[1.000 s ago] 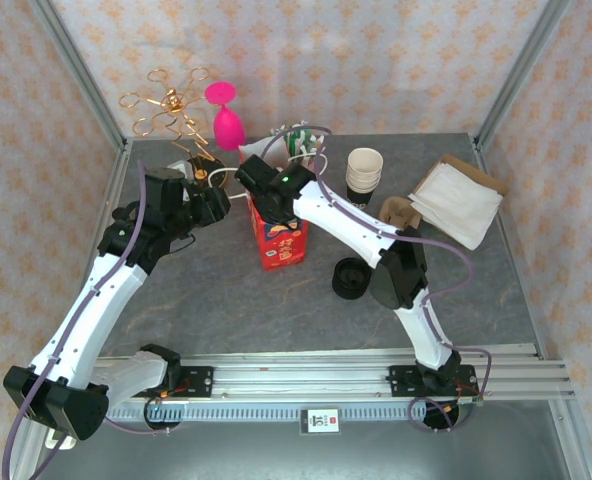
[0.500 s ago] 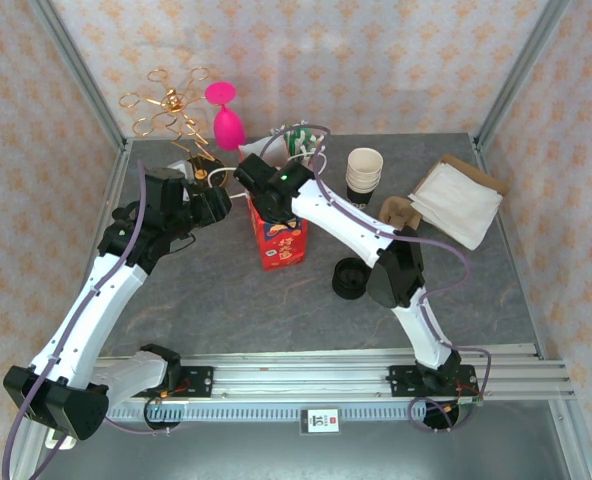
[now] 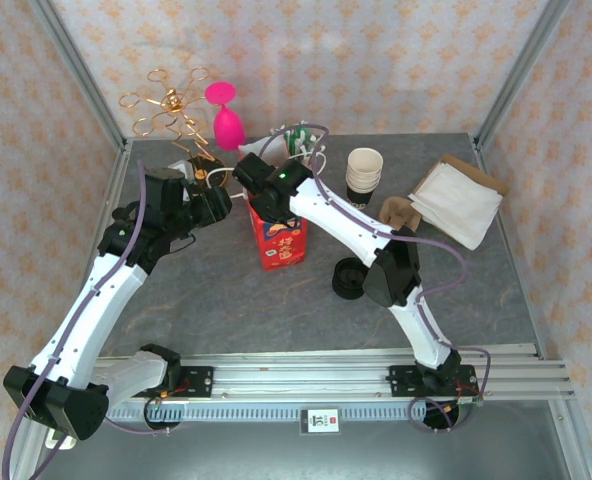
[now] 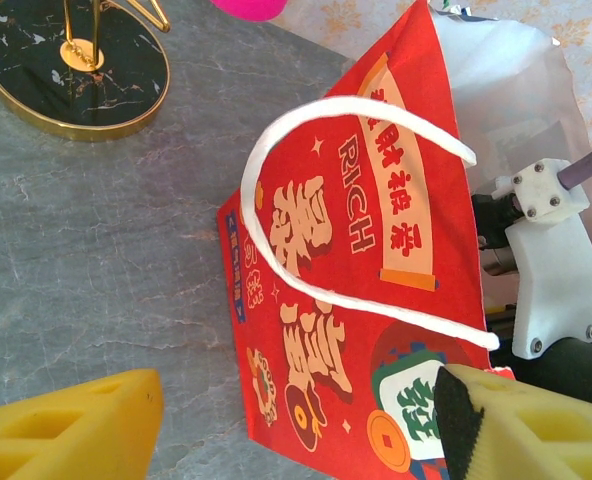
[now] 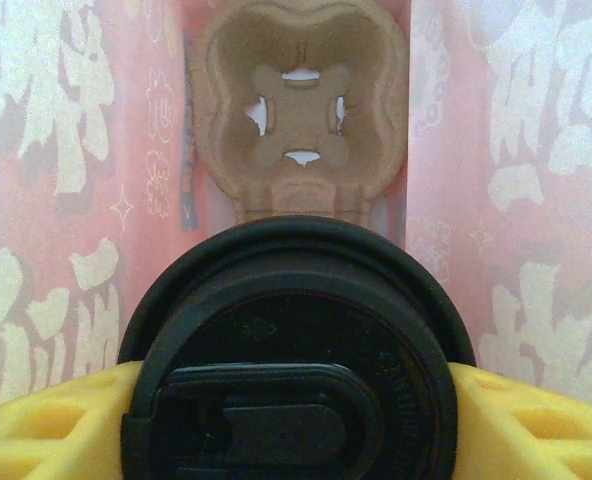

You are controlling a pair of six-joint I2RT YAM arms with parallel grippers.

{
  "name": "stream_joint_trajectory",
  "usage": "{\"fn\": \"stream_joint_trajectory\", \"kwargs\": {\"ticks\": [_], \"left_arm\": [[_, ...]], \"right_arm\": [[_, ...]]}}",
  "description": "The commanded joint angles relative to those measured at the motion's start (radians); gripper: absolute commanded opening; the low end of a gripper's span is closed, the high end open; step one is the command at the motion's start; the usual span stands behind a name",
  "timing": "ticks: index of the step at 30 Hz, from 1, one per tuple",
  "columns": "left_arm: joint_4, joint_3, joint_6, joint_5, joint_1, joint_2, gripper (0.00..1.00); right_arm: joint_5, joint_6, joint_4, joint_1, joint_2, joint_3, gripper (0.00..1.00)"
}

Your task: Pack the takeout coffee

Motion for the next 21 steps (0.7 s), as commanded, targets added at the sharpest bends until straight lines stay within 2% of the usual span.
{"fn": "stream_joint_trajectory", "kwargs": {"ticks": [1,13,18,21], "left_arm": [[0.009,-0.002,0.0,0.014,0.013,-0.007,0.74],[0.027,-0.005,-0.011,0.037,0.013,-0.007,0.74],[0.042,-0.016,-0.011,0.048,0.013,-0.005,0.74],[0.031,-0.016,-0.008,0.038,0.013,0.002,0.74]], "right_arm": [[0.029,-0.008,-0.082,-0.012,0.077,-0.019,0.68],[0.002,-0.012,0.0,-0.011,0.089,-0.149,0.64],[0.024,-0.01,0.002,-0.011,0.101,-0.137,0.64],[-0.035,-0.009,-0.024,-0.023,0.111,-0.082,0.64]]}}
